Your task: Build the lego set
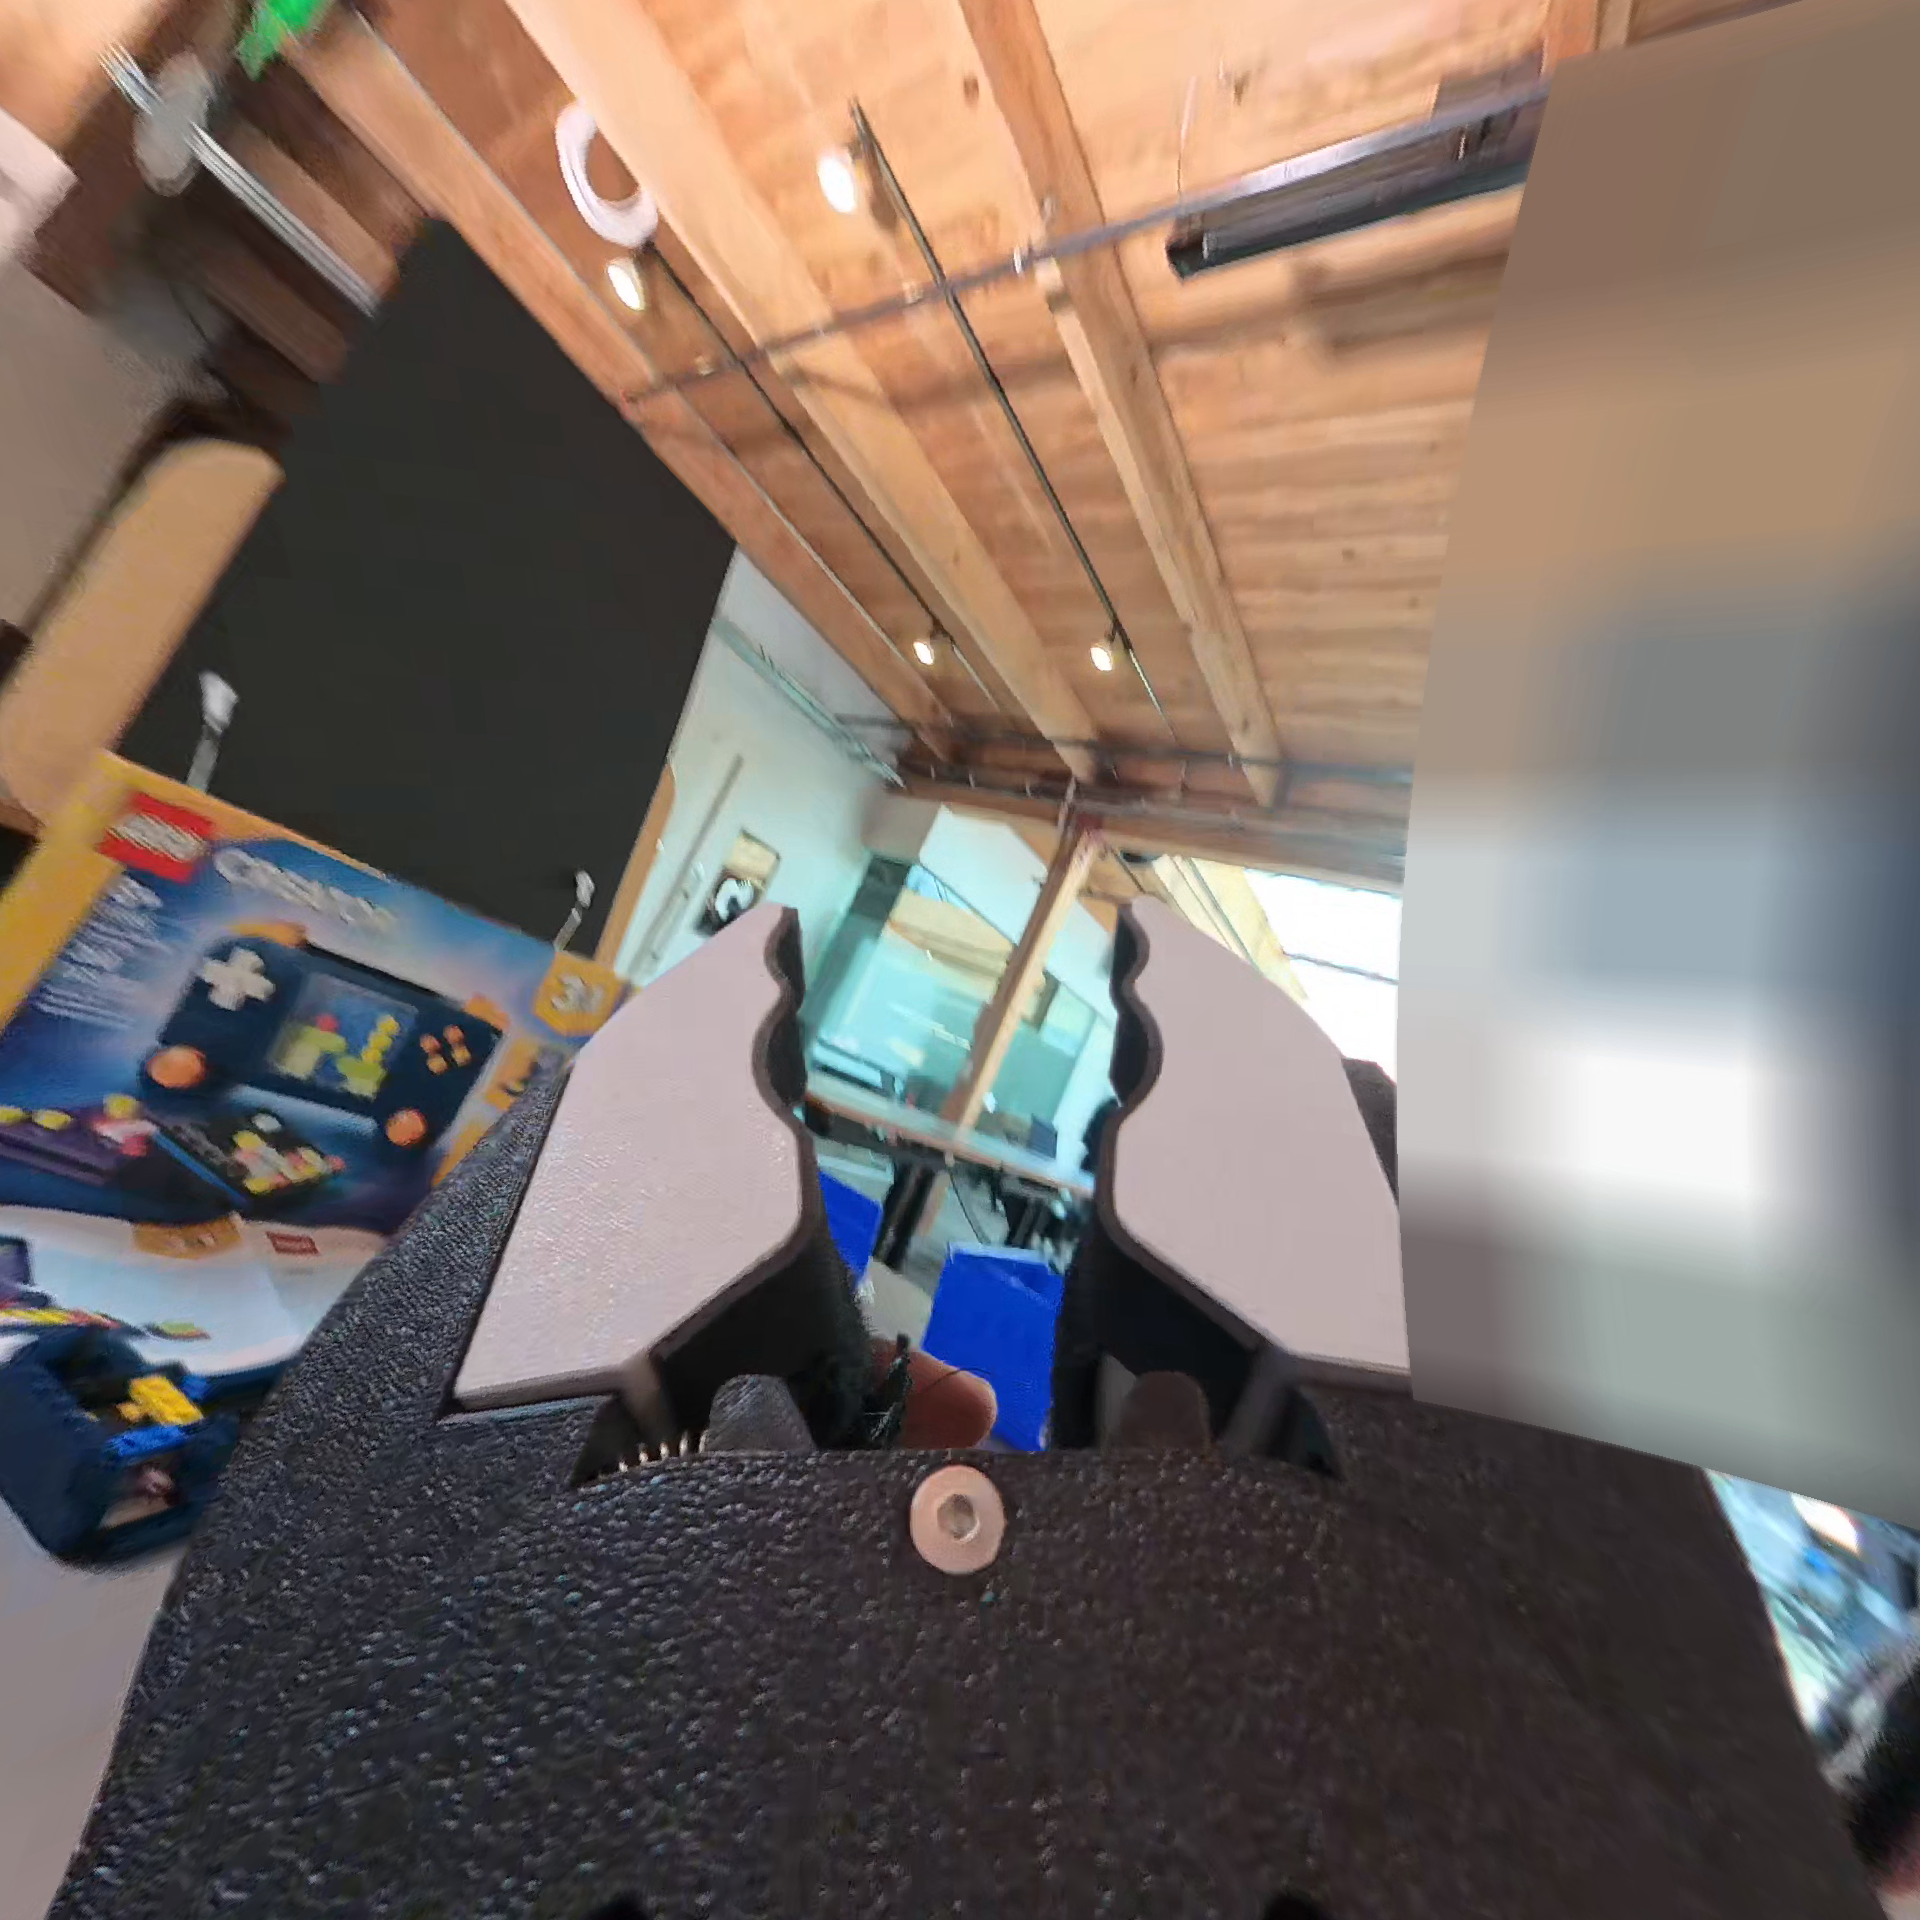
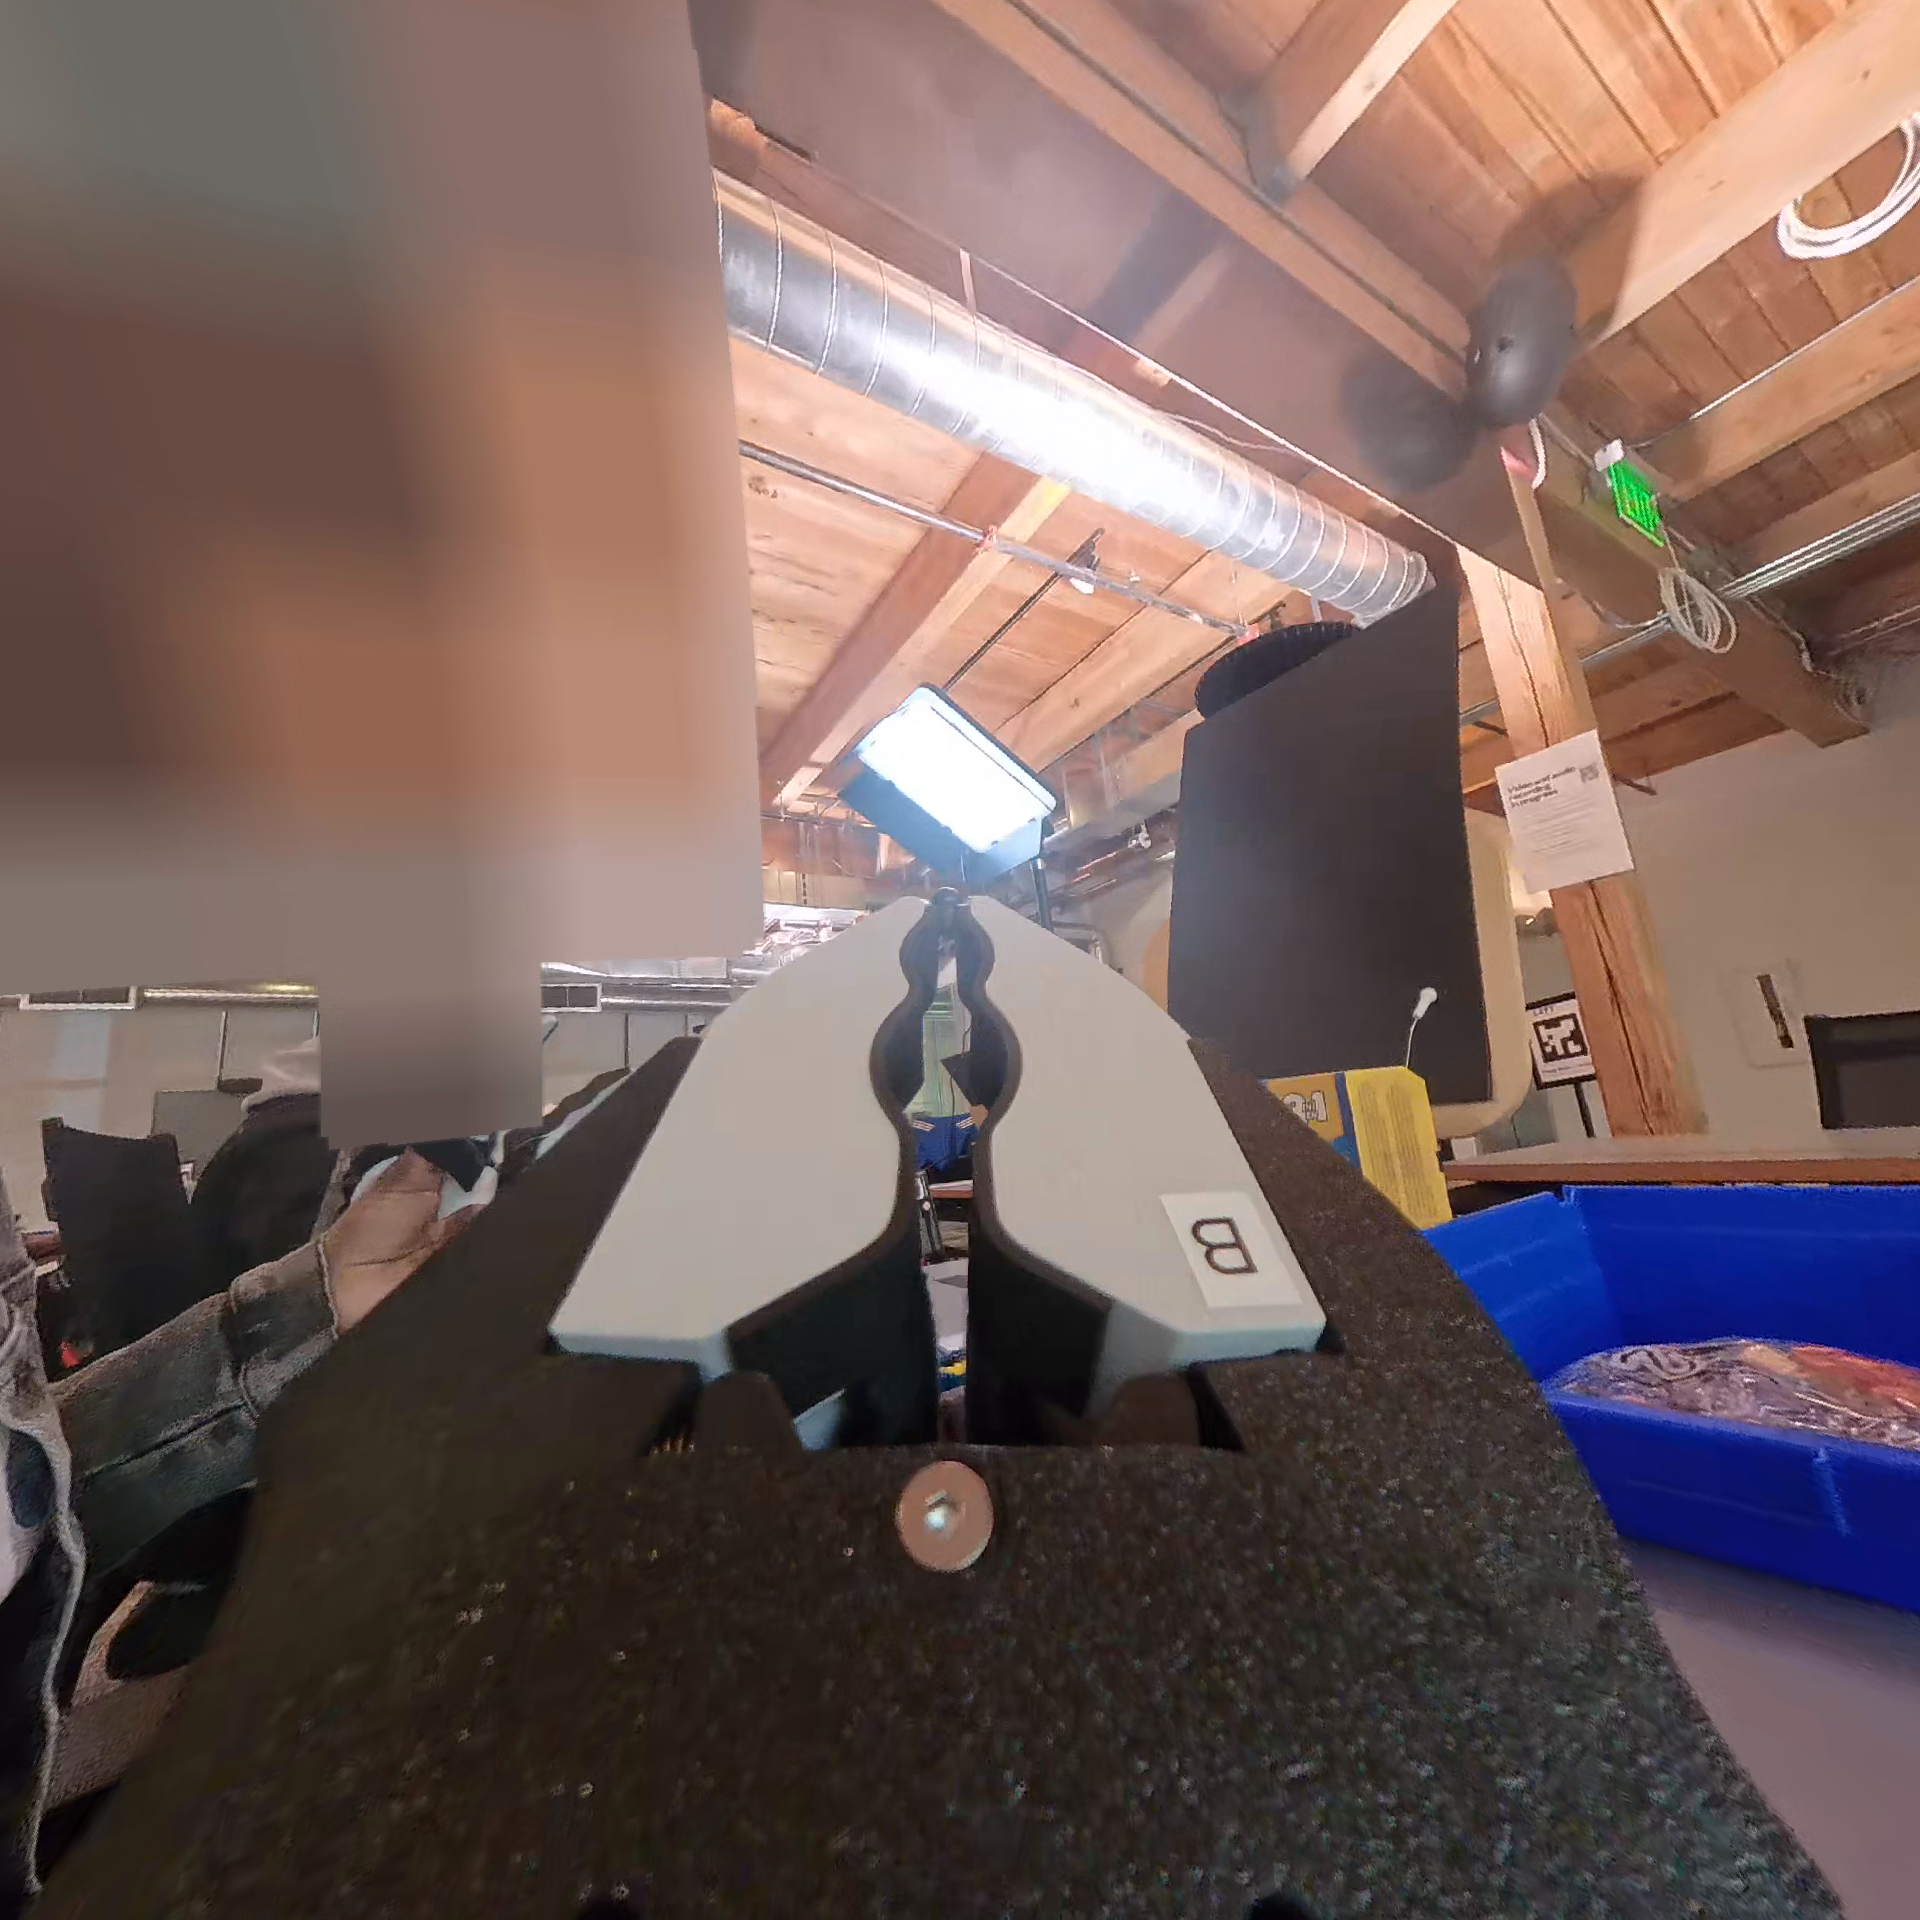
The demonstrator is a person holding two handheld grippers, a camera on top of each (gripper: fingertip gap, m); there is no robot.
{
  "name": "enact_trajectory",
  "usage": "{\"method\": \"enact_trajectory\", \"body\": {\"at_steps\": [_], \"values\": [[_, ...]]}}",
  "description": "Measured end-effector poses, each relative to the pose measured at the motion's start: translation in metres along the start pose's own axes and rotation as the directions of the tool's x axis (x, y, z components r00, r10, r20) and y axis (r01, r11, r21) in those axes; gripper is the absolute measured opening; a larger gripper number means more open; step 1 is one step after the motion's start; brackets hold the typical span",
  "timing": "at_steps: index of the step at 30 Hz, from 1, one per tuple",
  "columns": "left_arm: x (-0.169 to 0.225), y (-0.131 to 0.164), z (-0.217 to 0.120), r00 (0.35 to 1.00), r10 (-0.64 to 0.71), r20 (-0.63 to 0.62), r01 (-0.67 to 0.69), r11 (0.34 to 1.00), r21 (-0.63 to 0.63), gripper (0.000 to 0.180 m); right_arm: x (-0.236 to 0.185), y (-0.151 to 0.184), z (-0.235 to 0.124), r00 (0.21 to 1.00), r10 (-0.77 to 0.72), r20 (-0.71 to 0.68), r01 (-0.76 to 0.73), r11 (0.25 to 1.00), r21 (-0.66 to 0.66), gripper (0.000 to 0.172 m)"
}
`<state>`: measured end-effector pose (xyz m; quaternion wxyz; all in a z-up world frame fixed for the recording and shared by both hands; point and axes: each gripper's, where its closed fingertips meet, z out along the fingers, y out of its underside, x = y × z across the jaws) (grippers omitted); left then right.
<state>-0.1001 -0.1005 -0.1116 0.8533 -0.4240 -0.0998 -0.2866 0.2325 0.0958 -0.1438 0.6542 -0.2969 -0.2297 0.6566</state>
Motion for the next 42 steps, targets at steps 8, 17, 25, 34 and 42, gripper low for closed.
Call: {"method": "enact_trajectory", "body": {"at_steps": [8,17,25,34,42], "values": [[0.012,-0.04,-0.035,0.976,0.191,0.106,-0.196,0.98,0.039,0.05,-0.04,-0.064,-0.027,0.999,0.04,0.015,-0.042,0.992,0.123,0.002],[-0.075,0.158,-0.103,0.806,0.564,-0.182,-0.27,0.076,-0.96,0.032,-0.082,-0.039,-0.007,0.987,-0.113,0.119,0.12,0.991,-0.058,0.003],[-0.108,0.189,-0.114,0.868,0.471,-0.16,-0.157,-0.046,-0.986,0.029,-0.081,-0.012,0.001,0.98,-0.145,0.138,0.166,0.973,-0.159,0.003],[-0.109,0.196,-0.111,0.892,0.409,-0.191,-0.18,-0.066,-0.981,0.016,-0.07,0.016,-0.001,0.988,-0.1,0.116,0.123,0.97,-0.211,0.003],[-0.016,0.175,-0.067,0.915,0.229,-0.332,-0.395,0.334,-0.856,0.016,-0.08,0.047,0.004,0.976,-0.115,0.184,0.173,0.926,-0.337,0.003]]}}
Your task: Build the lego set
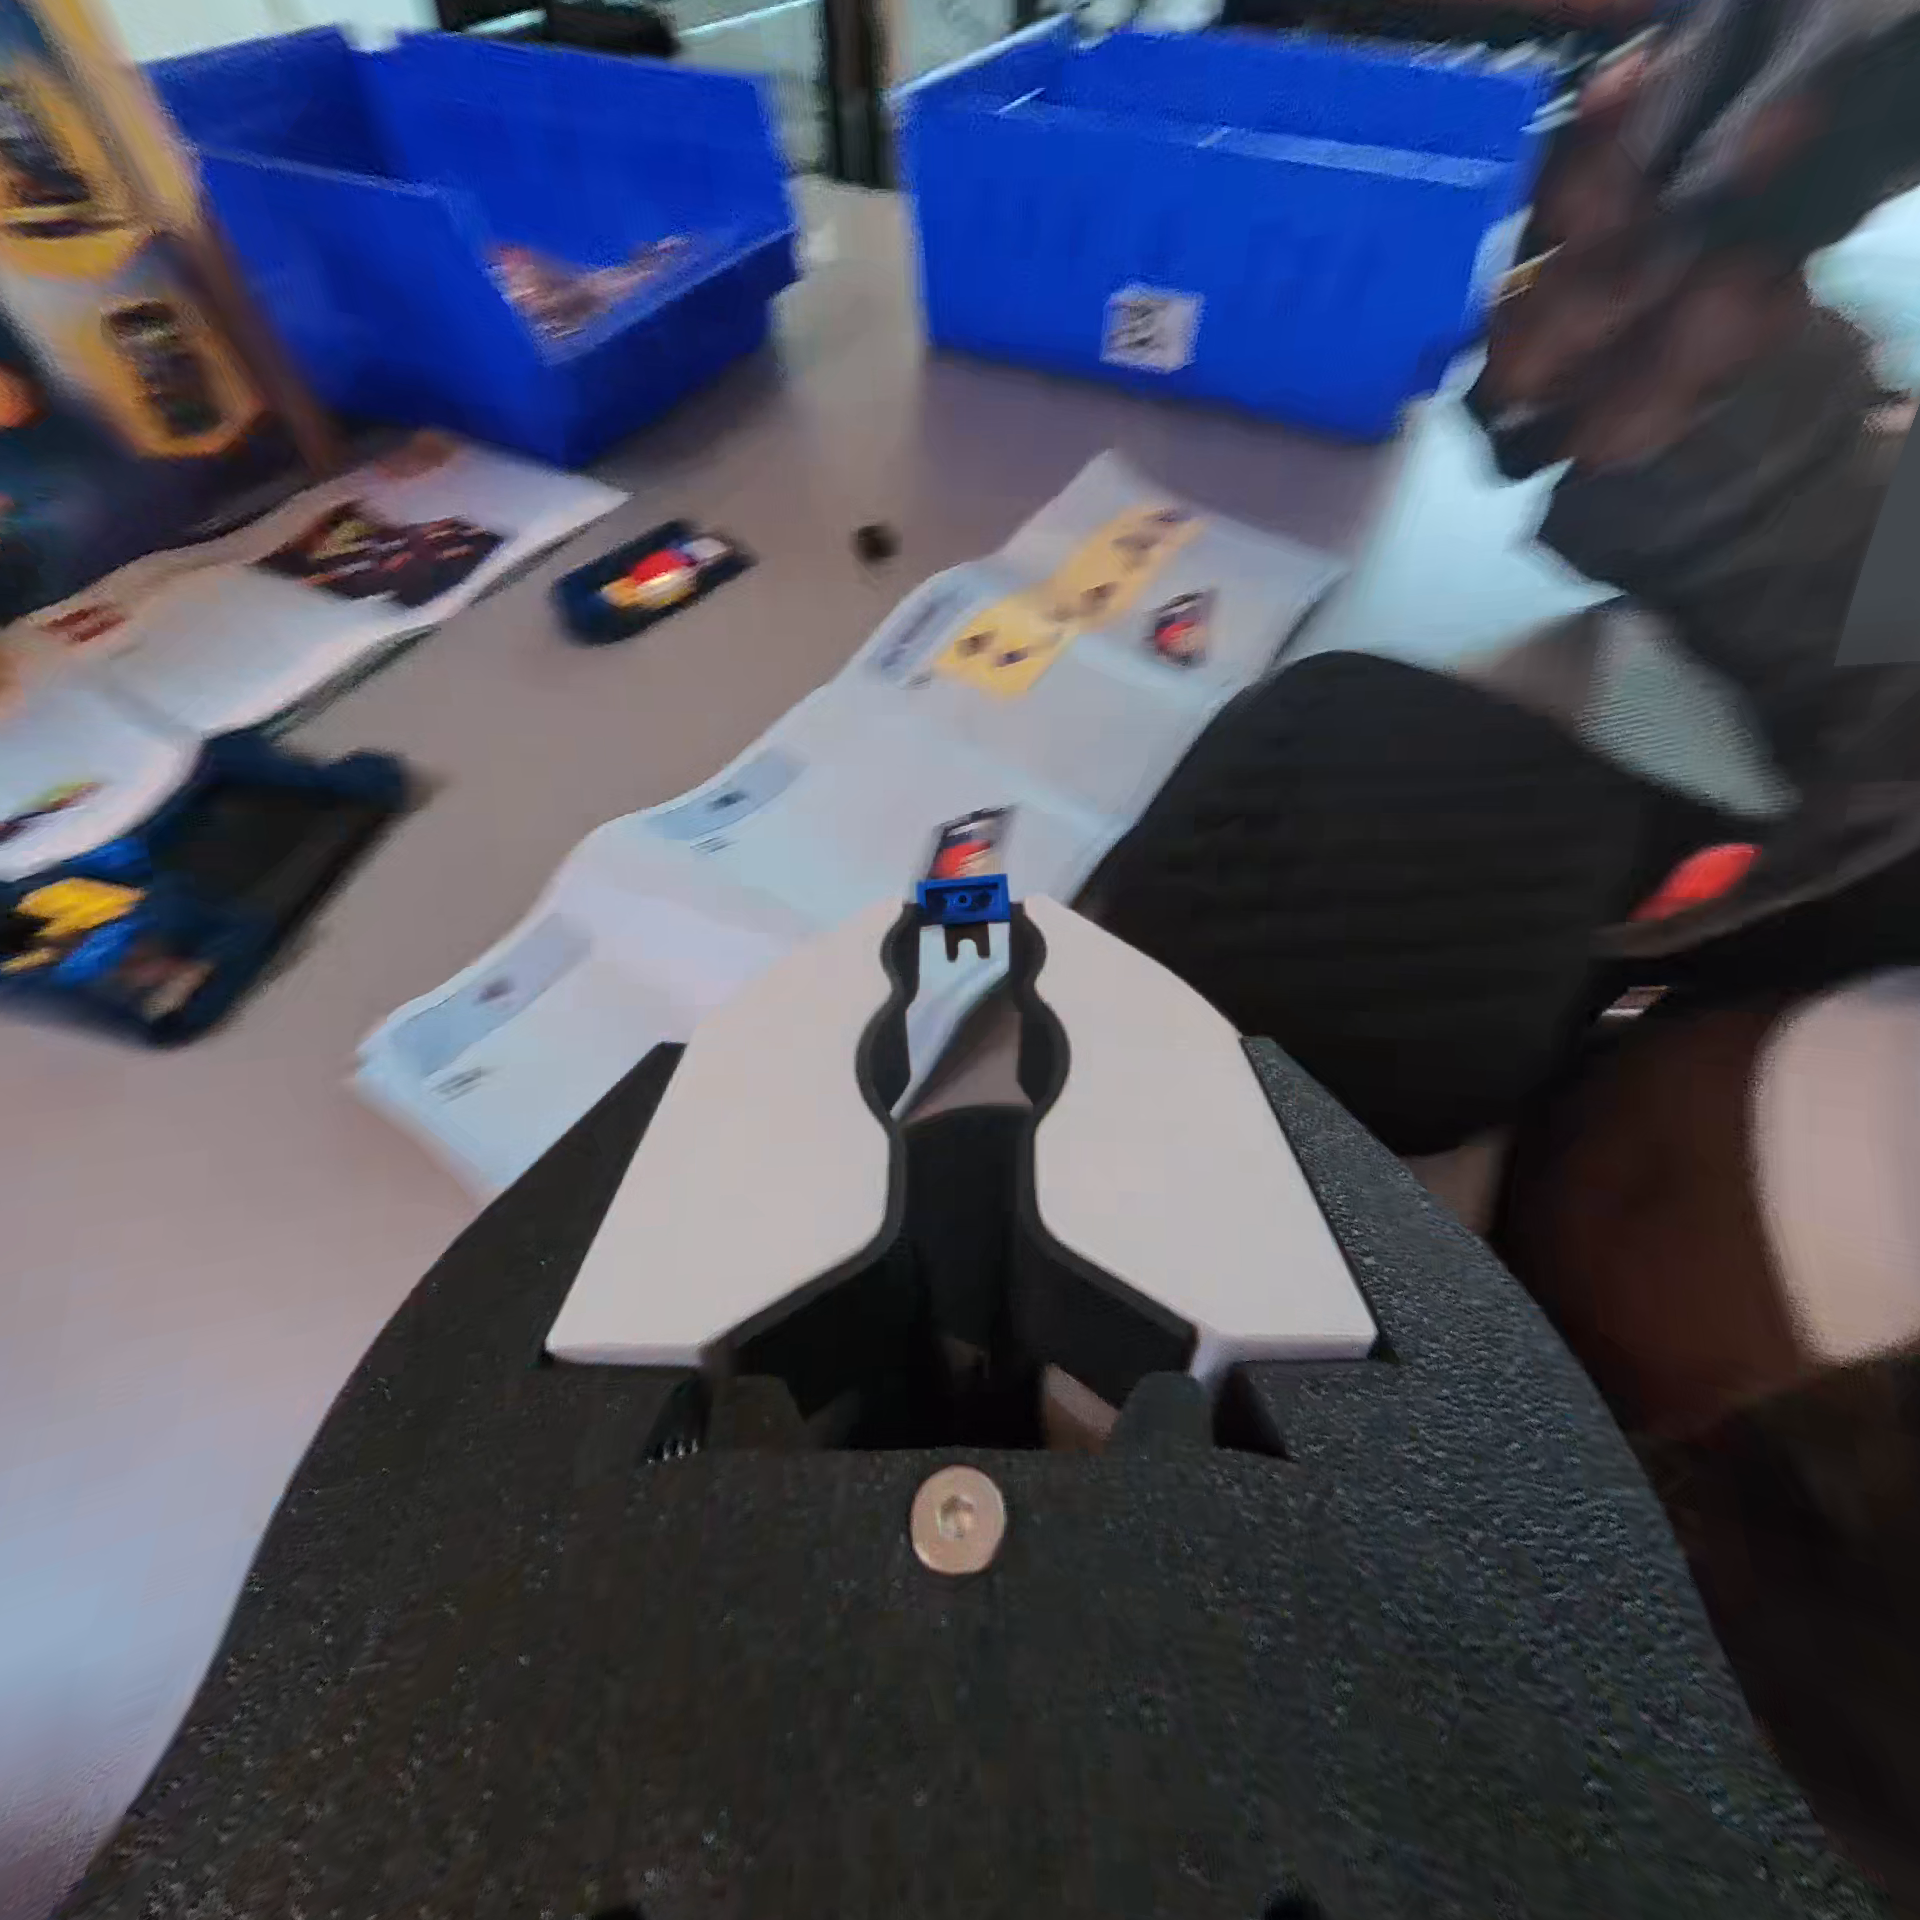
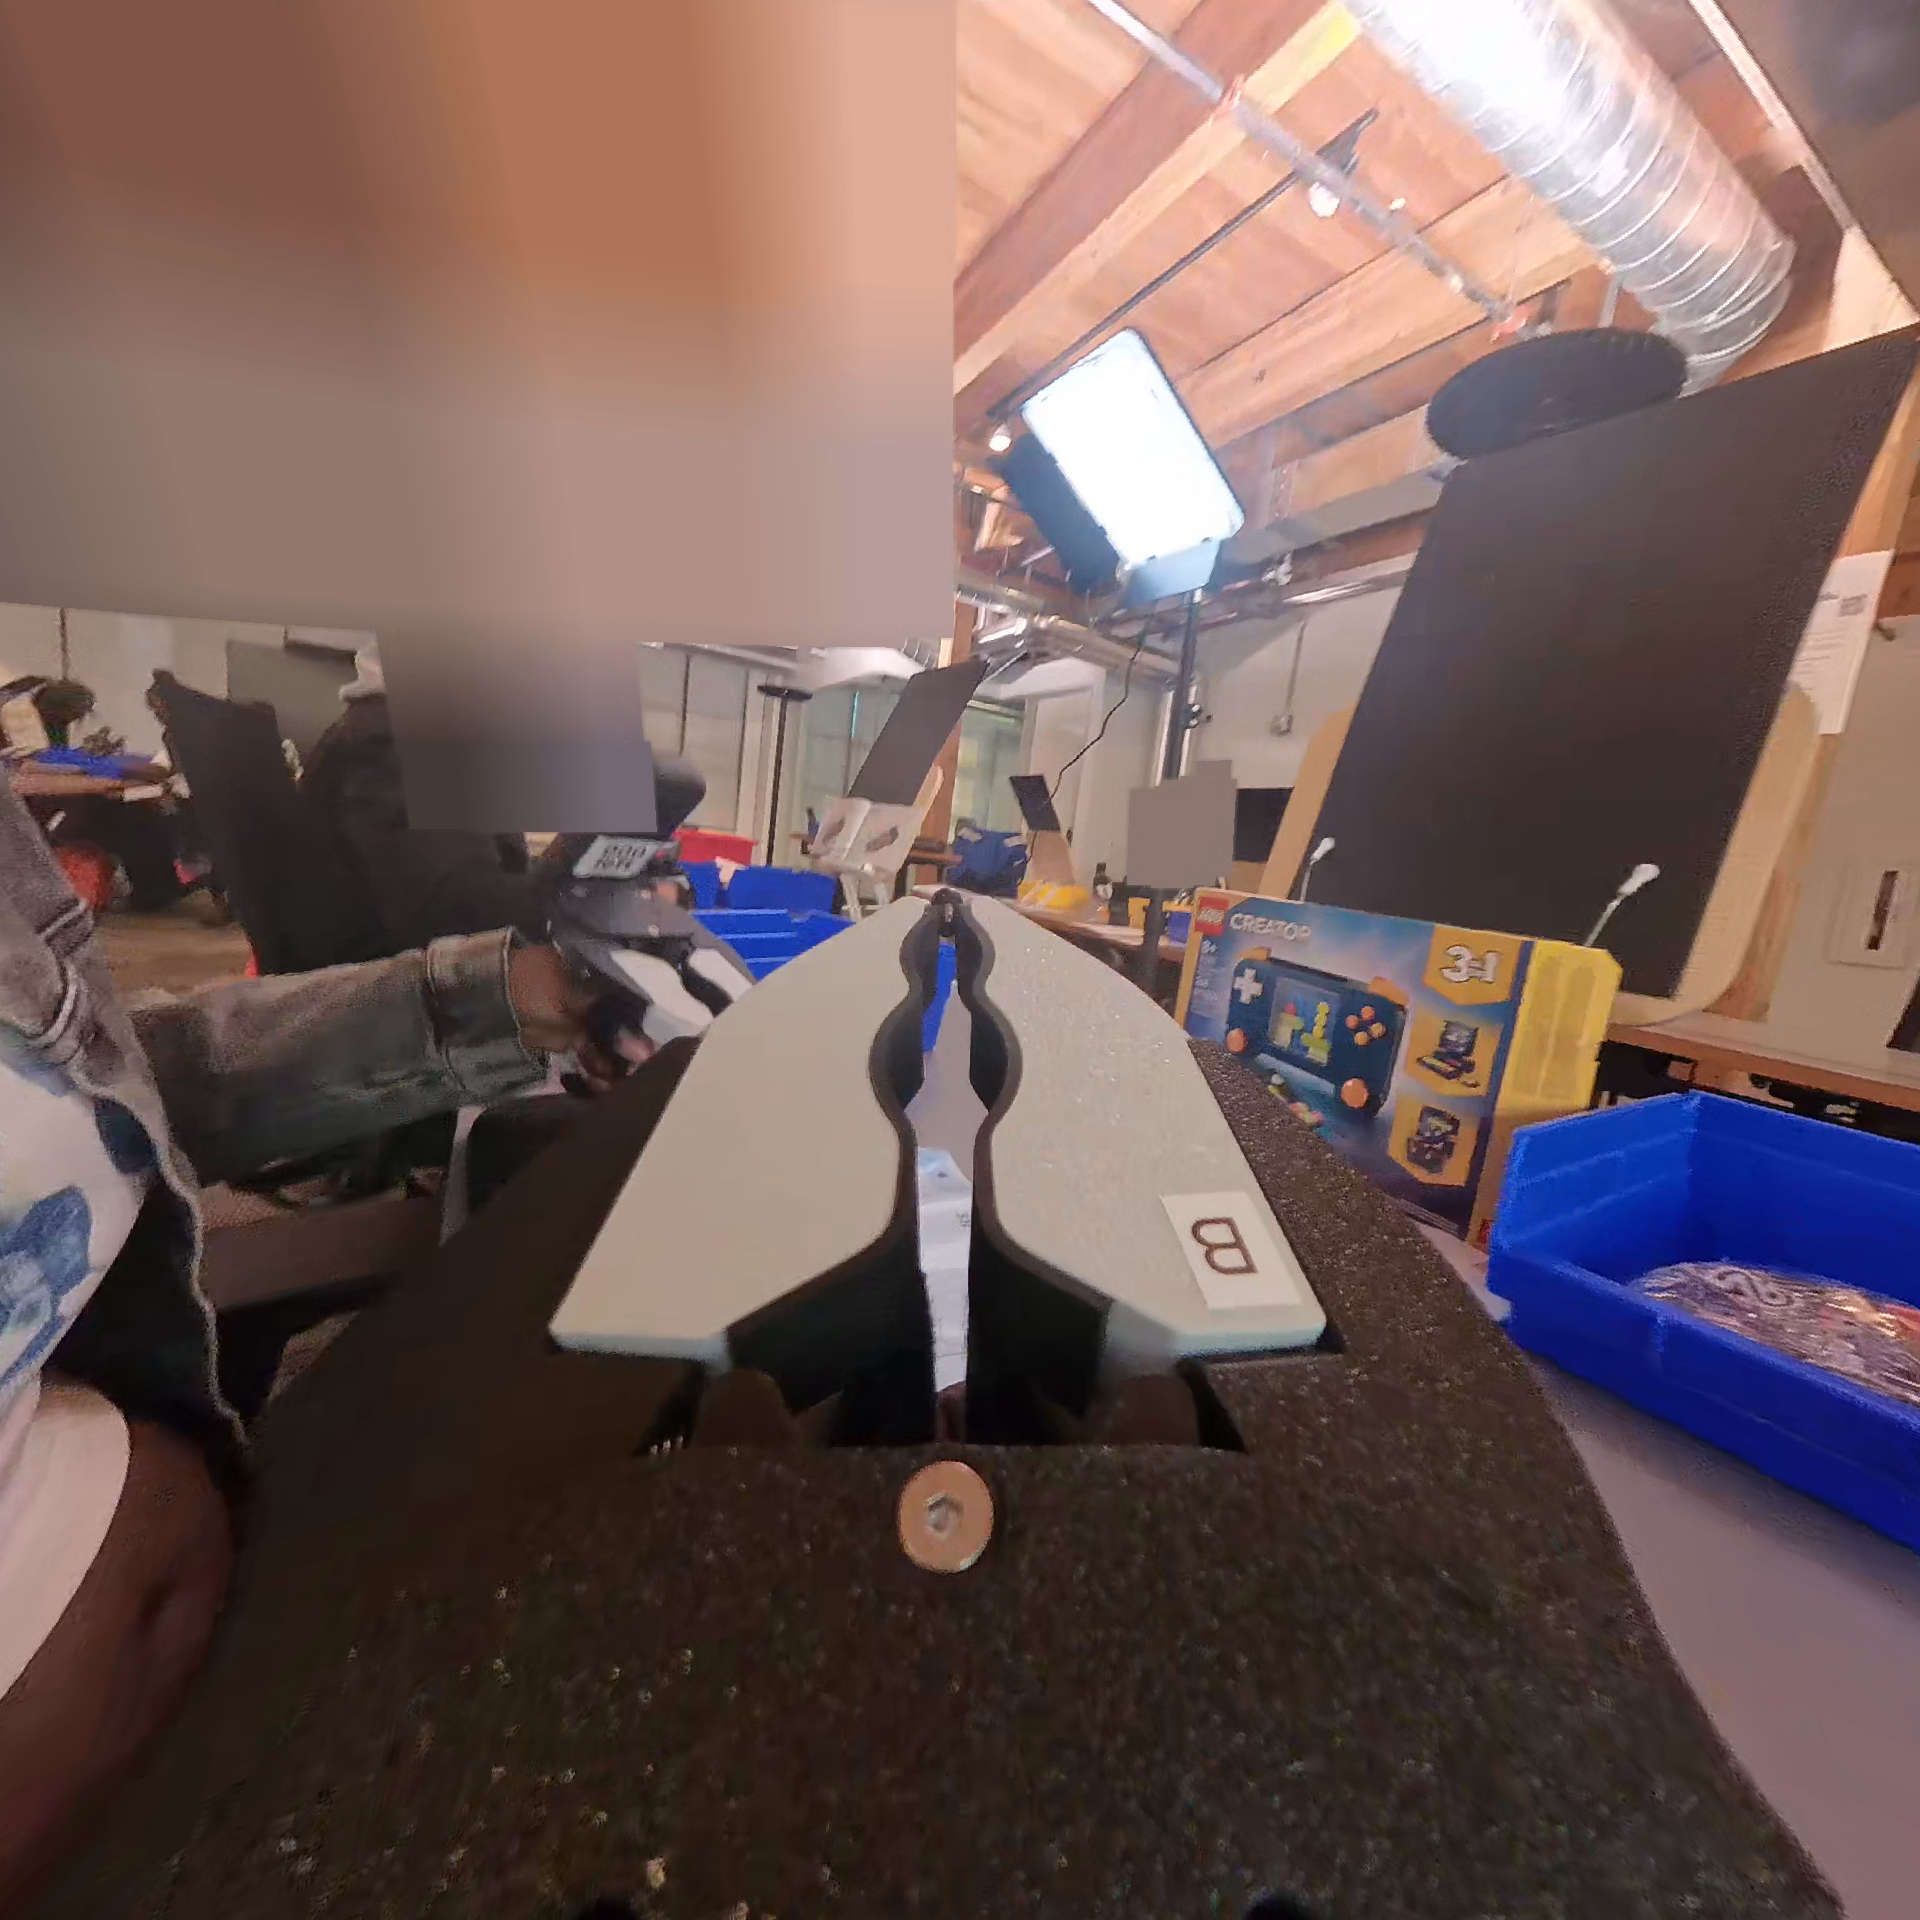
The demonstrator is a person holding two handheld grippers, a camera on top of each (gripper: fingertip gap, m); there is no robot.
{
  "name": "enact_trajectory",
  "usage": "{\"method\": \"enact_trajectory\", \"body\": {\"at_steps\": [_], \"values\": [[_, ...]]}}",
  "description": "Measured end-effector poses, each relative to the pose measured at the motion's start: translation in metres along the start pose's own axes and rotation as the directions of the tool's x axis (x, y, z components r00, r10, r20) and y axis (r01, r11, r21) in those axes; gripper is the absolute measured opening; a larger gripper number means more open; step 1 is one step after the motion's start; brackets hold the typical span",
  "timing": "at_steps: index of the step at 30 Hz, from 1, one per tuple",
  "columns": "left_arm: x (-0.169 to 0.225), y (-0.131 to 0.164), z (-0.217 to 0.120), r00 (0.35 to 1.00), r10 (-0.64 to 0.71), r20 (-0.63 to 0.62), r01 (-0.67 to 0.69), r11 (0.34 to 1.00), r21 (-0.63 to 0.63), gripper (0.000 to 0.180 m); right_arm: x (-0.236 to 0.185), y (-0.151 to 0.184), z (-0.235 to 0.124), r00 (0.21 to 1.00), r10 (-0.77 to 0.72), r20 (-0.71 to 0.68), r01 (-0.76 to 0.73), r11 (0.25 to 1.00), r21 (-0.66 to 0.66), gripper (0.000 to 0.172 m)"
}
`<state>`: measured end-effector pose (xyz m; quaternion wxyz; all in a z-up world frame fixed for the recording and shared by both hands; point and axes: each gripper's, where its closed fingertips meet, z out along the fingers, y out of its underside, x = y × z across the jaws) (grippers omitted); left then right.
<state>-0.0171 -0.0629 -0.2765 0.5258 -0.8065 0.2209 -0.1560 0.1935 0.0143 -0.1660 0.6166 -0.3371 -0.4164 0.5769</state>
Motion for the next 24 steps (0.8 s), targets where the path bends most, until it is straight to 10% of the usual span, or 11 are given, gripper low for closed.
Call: {"method": "enact_trajectory", "body": {"at_steps": [5,10,15,20,24], "values": [[0.092,-0.008,0.029,0.941,0.1,-0.322,-0.13,0.989,-0.072,0.016,-0.015,0.007,0.011,0.997,0.012,0.071,-0.011,1.0,-0.019,0.003],[0.09,0.027,0.08,0.98,-0.147,-0.132,0.083,0.913,-0.4,0.016,-0.017,0.006,0.011,0.997,0.002,0.078,0.0,1.0,-0.025,0.003],[0.1,0.024,0.066,0.964,-0.206,-0.167,0.138,0.927,-0.348,0.04,-0.014,0.01,0.006,0.998,-0.022,0.062,0.025,0.998,-0.056,0.003],[0.088,0.006,0.043,0.937,0.161,-0.311,-0.229,0.953,-0.197,0.035,-0.012,0.01,0.006,0.998,0.015,0.069,-0.013,0.999,-0.03,0.003],[0.099,0.006,0.053,0.624,0.625,-0.469,-0.713,0.701,-0.014,0.028,-0.015,0.007,0.01,0.996,0.011,0.091,-0.008,0.999,-0.031,0.003]]}}
